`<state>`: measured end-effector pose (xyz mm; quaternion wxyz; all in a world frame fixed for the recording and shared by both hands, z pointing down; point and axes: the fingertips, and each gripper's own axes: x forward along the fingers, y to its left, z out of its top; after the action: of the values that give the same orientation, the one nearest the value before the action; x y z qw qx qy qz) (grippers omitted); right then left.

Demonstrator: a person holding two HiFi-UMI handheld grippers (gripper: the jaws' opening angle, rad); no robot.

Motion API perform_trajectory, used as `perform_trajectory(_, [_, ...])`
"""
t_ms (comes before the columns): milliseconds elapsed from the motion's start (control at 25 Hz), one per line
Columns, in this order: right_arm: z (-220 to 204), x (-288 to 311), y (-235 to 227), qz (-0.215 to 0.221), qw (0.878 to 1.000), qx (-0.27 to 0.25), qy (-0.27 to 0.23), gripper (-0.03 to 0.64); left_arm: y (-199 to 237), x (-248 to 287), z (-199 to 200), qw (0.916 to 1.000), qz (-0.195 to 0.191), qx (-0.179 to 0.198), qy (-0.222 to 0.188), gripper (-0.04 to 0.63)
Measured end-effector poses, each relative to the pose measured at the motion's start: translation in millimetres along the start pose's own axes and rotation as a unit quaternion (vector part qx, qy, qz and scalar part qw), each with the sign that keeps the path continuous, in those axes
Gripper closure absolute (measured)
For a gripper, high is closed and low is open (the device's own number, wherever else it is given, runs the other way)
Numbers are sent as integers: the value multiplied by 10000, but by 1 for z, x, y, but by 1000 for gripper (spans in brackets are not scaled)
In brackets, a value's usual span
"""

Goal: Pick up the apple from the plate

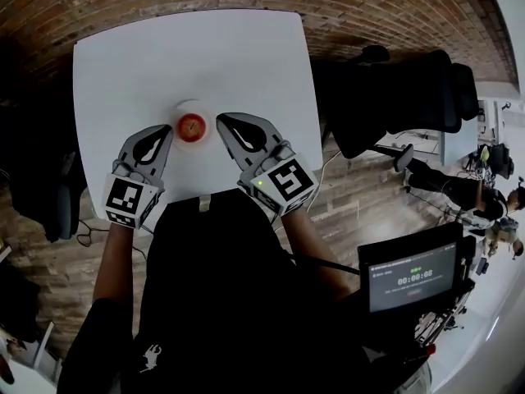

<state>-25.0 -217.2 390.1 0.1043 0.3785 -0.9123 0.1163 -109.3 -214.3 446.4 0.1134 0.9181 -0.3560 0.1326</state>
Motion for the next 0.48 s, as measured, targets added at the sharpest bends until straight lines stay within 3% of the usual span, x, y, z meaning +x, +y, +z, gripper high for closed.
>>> perform_trajectory(160, [-16,-1,-4,199,9996,-109,167,612,-10,10,-15,9996,194,116,185,588])
perform_trajectory(480, [-62,9,-1,649,9952,-413,606,612,-16,18,-49,9975,543,-237,372,588])
